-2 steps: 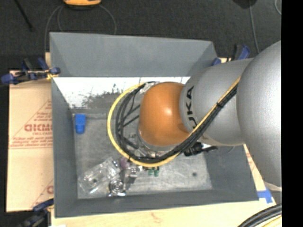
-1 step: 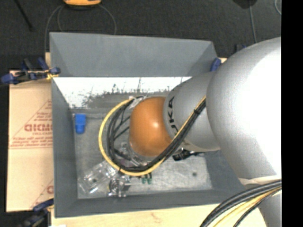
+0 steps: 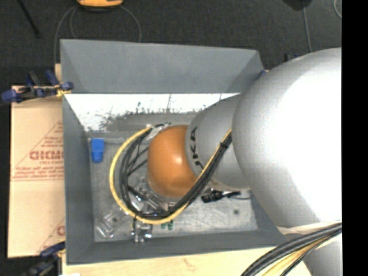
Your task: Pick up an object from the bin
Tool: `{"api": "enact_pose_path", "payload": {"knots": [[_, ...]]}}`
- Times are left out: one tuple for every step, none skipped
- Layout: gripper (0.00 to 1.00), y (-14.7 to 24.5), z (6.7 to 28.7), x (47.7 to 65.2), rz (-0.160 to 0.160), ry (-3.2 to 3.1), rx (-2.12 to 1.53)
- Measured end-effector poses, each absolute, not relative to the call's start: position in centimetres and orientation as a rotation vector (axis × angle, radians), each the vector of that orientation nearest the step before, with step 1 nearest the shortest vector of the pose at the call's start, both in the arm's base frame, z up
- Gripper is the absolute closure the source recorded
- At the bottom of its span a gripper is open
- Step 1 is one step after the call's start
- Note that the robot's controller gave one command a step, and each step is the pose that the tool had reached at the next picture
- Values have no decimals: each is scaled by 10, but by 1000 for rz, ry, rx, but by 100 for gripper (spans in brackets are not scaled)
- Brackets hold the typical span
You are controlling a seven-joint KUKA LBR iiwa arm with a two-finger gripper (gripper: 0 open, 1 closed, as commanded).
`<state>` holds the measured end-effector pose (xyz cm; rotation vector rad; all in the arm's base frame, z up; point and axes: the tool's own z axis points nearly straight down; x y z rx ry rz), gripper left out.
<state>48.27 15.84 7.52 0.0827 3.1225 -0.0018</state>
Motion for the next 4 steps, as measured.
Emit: {"api": "enact_pose_path", "payload": {"knots": [[100,155,77,488,0,3102,94],[100,155,122,493,2,3132,117],[100,161,180,499,7,3131,148],[0,160,176,497,2,3136,148]]}}
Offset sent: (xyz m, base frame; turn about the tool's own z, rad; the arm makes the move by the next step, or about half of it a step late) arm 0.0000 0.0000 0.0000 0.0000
